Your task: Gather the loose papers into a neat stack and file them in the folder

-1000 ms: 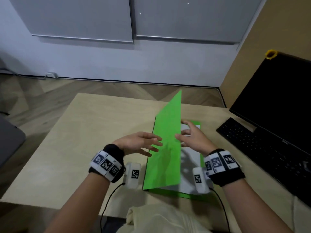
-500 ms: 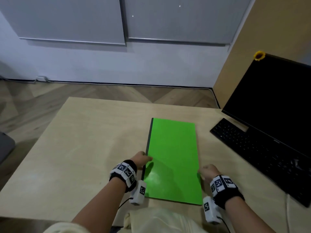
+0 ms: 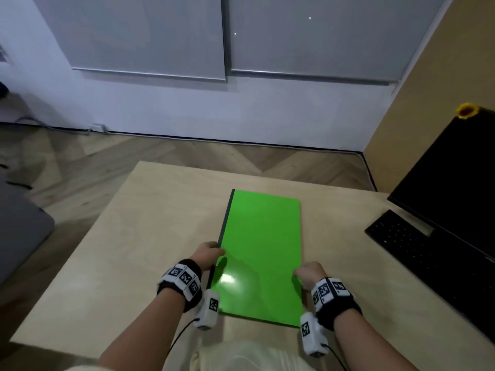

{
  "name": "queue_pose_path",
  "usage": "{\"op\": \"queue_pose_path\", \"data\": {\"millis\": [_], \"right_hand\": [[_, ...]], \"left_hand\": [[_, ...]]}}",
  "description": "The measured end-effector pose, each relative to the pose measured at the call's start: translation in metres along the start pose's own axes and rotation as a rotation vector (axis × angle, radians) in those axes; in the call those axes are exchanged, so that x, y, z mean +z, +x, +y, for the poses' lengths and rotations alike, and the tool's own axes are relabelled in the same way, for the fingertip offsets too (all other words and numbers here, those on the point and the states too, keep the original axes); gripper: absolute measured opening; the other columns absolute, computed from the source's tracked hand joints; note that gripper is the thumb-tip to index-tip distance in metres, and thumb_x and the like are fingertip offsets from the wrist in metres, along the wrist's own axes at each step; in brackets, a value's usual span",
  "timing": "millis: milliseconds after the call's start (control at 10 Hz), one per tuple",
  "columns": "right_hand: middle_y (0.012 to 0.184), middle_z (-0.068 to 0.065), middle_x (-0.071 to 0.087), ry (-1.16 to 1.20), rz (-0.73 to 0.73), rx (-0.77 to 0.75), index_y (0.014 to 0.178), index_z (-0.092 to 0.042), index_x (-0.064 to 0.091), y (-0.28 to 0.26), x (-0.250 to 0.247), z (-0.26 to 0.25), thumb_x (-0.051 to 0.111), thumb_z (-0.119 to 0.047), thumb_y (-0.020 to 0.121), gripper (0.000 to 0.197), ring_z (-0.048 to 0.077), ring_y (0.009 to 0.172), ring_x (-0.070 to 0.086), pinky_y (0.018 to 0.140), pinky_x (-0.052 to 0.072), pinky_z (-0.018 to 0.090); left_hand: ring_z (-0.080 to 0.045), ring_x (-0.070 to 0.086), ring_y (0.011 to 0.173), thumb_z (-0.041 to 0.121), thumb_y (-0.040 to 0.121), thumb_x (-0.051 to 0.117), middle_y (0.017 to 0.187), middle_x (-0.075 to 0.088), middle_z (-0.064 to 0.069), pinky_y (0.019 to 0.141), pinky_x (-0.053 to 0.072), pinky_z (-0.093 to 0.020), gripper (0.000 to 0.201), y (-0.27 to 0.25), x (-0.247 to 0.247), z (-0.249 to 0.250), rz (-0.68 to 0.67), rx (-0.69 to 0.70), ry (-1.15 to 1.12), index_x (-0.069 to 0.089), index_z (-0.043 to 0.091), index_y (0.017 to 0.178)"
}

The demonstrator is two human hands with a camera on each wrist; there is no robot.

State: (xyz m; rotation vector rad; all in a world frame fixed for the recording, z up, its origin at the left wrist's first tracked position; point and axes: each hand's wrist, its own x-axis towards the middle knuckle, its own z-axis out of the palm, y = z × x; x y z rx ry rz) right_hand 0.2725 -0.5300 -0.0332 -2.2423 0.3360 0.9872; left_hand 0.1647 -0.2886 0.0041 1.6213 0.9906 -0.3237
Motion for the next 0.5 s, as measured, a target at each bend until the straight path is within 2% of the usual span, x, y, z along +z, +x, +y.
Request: {"op": "queue_pose_path", "data": {"millis": [100, 200, 300, 400, 500], "right_hand": [[0.113, 0.019, 0.063, 0.001, -0.078, -0.052, 0.121, 0.001, 0.060, -0.005, 0.019, -0.033, 0.061, -0.014, 0.080, 0.044, 0.025, 0.091, 0.056, 0.090, 0.050, 0.034], [0.126, 0.022, 0.060, -0.007, -0.111, -0.061, 0.125, 0.003, 0.056, -0.006, 0.033, -0.055, 0.061, -0.013, 0.082, 0.046, 0.034, 0.110, 0.060, 0.093, 0.050, 0.037], [0.118, 0.022, 0.062, -0.024, -0.064, -0.061, 0.121, 0.007, 0.056, 0.000, 0.043, -0.060, 0.058, -0.009, 0.084, 0.041, 0.033, 0.098, 0.060, 0.088, 0.053, 0.036], [0.118, 0.022, 0.062, -0.027, -0.061, -0.067, 0.117, 0.007, 0.058, -0.001, 0.044, -0.059, 0.055, -0.007, 0.085, 0.035, 0.032, 0.099, 0.059, 0.091, 0.052, 0.039], [0.123, 0.020, 0.061, -0.072, -0.074, -0.091, 0.119, 0.005, 0.059, -0.006, 0.043, -0.056, 0.053, -0.009, 0.088, 0.034, 0.028, 0.098, 0.056, 0.091, 0.049, 0.037]], "left_hand": [[-0.021, 0.052, 0.074, 0.003, 0.096, 0.050, 0.086, 0.055, -0.009, 0.062, 0.047, -0.027, 0.037, 0.010, -0.031, -0.002, 0.062, -0.023, -0.053, 0.051, -0.009, 0.132], [-0.015, 0.054, 0.057, 0.000, 0.096, 0.048, 0.077, 0.051, -0.006, 0.037, 0.047, -0.017, 0.036, 0.019, -0.053, 0.001, 0.099, -0.046, -0.076, 0.051, -0.008, 0.131], [-0.013, 0.050, 0.061, 0.001, 0.097, 0.048, 0.081, 0.053, -0.008, 0.035, 0.046, -0.017, 0.036, 0.026, -0.062, 0.005, 0.077, -0.057, -0.093, 0.051, -0.007, 0.132], [-0.015, 0.053, 0.069, 0.002, 0.095, 0.049, 0.081, 0.056, -0.007, 0.049, 0.051, -0.023, 0.032, 0.035, -0.070, 0.000, 0.031, -0.087, -0.143, 0.056, 0.003, 0.127], [-0.029, 0.063, 0.088, 0.007, 0.090, 0.055, 0.098, 0.061, -0.014, 0.073, 0.057, -0.036, 0.015, 0.045, -0.082, -0.016, 0.000, -0.139, -0.135, 0.060, 0.007, 0.105]]}}
